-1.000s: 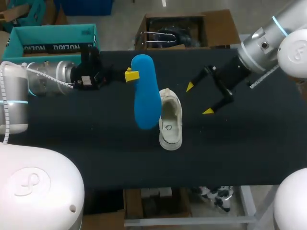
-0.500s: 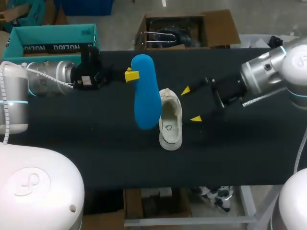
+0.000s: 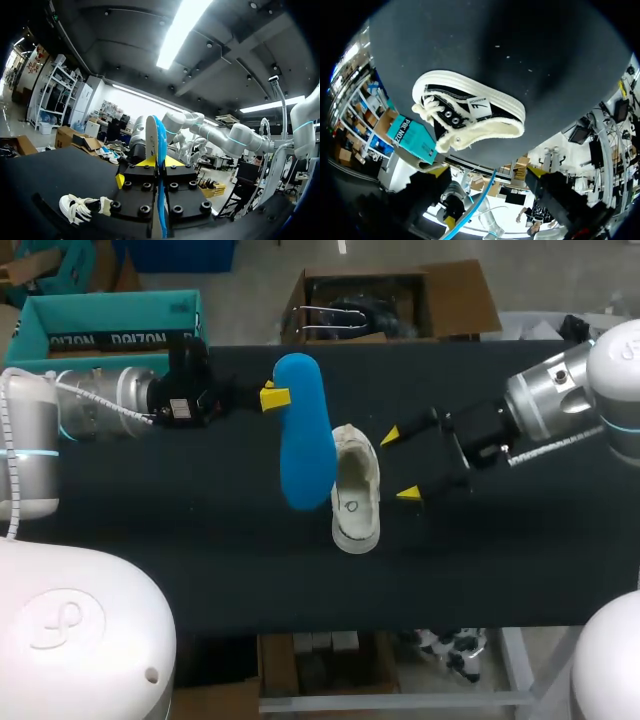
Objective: Open the shoe tongue, take the insole out of the shoe, put the insole back into the shoe, and pack the shoe into the shoebox
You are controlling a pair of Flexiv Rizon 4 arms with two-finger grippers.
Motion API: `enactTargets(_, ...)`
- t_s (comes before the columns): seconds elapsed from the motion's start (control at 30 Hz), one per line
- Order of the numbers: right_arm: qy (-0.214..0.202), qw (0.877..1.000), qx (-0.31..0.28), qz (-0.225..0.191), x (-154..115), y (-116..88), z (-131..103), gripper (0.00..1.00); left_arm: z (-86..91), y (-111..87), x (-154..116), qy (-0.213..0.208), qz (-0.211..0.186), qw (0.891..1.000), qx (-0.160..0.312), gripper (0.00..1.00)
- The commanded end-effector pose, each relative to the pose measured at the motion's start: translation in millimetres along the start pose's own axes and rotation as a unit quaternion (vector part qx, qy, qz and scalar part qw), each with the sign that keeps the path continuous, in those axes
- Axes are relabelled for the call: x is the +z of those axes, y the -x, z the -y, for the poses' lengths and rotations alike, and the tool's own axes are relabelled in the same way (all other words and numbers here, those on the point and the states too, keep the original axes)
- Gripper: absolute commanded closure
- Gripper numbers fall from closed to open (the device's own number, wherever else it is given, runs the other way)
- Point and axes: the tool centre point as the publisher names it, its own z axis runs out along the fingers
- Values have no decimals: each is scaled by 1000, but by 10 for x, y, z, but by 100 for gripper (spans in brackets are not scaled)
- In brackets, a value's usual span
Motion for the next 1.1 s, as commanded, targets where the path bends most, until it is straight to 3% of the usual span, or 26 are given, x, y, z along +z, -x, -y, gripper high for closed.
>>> enactTargets(0.03,-19,1000,18,-1,42,-48,-47,0,-9,5,-2,-2,0,1000,0,100)
enactTargets(0.27,-61,996,61,-5,89,-65,-15,0,-49,5,145,-26,-15,997,73,100)
enactTargets(0.33,-65,995,69,-9,98,-62,0,0,-62,19,198,-28,-29,997,69,100)
enactTargets(0.43,-90,993,72,-13,114,-58,16,0,-113,50,307,-21,-32,993,112,100)
enactTargets(0.53,-106,991,81,-18,132,-50,25,18,-175,95,413,-14,-34,990,136,100)
enactTargets(0.6,-108,990,87,-25,136,-42,24,17,-210,140,471,-13,-39,988,149,100)
enactTargets(0.67,-113,989,89,-31,134,-31,39,27,-237,179,518,-17,-41,987,157,100)
enactTargets(0.73,-119,988,92,-34,133,-21,57,48,-252,212,550,-28,-48,986,158,100)
enactTargets(0.83,-125,987,90,-40,136,-8,88,55,-289,228,579,-36,-56,984,167,100)
enactTargets(1.1,-123,987,95,-45,159,11,130,60,-426,240,637,-41,-74,981,176,100)
